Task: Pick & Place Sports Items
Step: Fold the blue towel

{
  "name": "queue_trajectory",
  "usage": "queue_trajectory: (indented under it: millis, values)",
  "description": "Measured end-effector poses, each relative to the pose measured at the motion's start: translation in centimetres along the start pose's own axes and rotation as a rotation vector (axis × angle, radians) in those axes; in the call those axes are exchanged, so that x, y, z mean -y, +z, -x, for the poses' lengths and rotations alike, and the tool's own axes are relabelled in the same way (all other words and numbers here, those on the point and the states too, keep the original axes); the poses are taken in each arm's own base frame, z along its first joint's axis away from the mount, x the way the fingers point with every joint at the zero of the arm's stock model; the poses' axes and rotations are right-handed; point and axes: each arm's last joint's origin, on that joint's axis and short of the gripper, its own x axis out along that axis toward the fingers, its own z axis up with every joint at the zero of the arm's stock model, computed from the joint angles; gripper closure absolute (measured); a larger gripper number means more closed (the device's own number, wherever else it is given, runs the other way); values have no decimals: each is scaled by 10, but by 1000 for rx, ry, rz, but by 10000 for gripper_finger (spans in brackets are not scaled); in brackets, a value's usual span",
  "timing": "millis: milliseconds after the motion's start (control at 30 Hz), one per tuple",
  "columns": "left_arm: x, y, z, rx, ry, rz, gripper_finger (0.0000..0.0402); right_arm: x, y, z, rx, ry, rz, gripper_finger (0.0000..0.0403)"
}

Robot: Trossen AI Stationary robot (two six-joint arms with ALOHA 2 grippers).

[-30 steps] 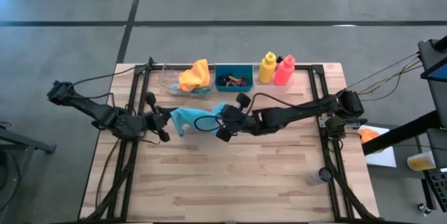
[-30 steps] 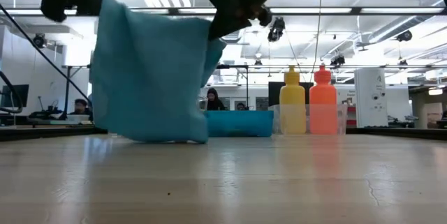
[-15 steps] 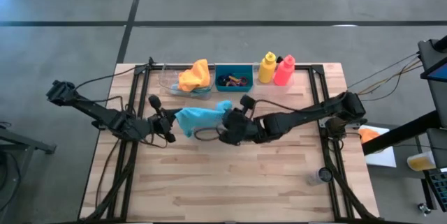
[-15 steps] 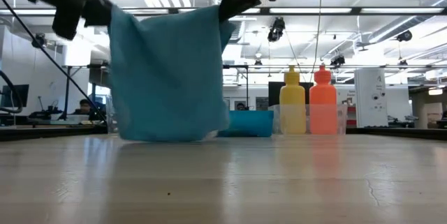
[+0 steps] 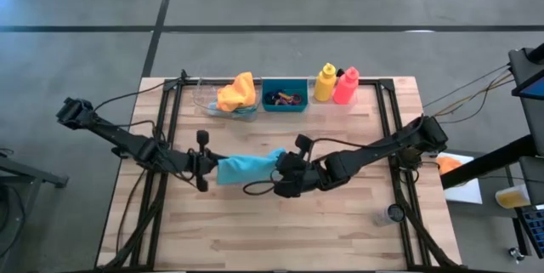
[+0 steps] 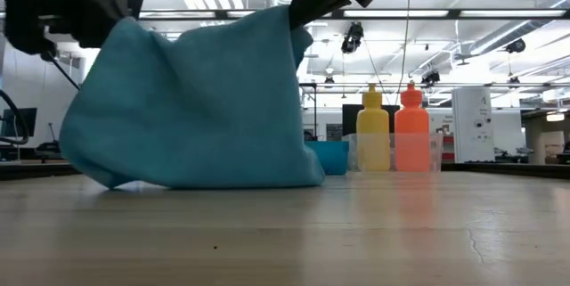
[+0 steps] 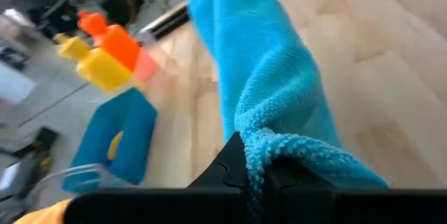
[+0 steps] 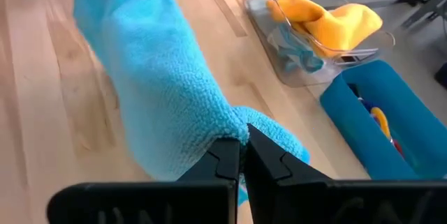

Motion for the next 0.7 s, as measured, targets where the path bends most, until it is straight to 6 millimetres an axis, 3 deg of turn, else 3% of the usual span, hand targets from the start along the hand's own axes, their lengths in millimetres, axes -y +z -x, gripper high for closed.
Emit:
queue_trajectory:
  millis: [233,700]
  values:
    - [2,0,0,12,-56,104,354,0,0,0,-4,-2,0,395]
    - [8,2,1,52,-282,186,177,-2,-1,1,-19,35,2,395]
